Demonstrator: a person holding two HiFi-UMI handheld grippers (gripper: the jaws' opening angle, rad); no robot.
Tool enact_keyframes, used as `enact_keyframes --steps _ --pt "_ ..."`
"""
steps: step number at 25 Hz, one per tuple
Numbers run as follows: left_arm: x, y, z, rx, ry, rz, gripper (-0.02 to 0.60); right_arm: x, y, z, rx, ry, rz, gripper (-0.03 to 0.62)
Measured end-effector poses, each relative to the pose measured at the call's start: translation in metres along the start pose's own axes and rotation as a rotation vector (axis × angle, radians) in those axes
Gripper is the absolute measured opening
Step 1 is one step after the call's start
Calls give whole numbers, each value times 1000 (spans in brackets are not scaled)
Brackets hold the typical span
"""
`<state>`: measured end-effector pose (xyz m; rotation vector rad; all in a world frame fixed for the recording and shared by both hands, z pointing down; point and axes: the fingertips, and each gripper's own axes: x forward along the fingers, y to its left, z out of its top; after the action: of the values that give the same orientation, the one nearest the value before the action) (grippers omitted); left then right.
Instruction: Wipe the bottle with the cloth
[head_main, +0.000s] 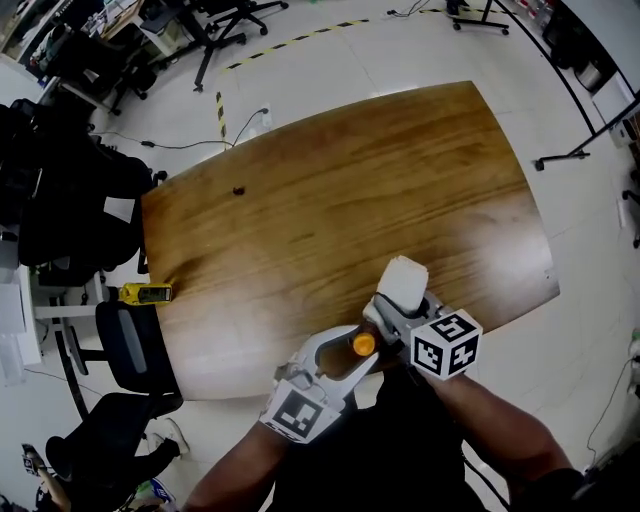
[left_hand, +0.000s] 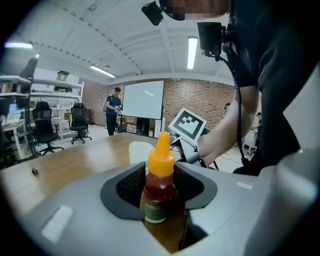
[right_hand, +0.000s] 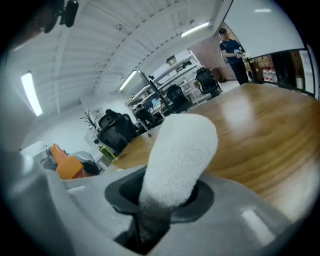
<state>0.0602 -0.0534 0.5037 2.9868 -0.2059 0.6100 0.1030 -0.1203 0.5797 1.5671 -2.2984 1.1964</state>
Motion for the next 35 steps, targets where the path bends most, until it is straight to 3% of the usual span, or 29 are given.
enact_keyframes --steps 4,8,10,12,14,17,19,22,25,28,33,35 --pt "-1 0 5 -19 -20 6 186 4 -10 -14 -68 53 -62 104" --pt "-2 0 5 -28 -23 9 186 10 -15 -27 -314 150 -137 104" --pt "0 -1 10 -31 -29 12 186 9 -15 -25 -434 196 -137 104" --pt "2 -2 14 -34 -34 10 184 4 -15 -12 -477 192 -104 104" --pt "3 -4 15 -37 -40 10 183 -2 -14 15 -414 141 -18 104" --pt "3 -6 15 -25 -29 9 181 -5 6 64 -217 103 222 104" --pt "4 -7 16 -24 -33 5 181 0 30 90 -61 141 423 105" --pt "6 -8 16 -15 -32 -2 181 18 68 94 105 313 659 106" --pt "7 -8 18 -12 -27 1 179 36 85 53 24 545 688 106" --pt "6 -6 18 -15 -34 9 179 42 89 11 -138 673 702 106" --pt "2 -6 14 -22 -42 11 181 47 94 -5 -228 648 761 105" --pt "2 -6 14 -24 -47 12 181 52 90 -12 -343 633 761 104"
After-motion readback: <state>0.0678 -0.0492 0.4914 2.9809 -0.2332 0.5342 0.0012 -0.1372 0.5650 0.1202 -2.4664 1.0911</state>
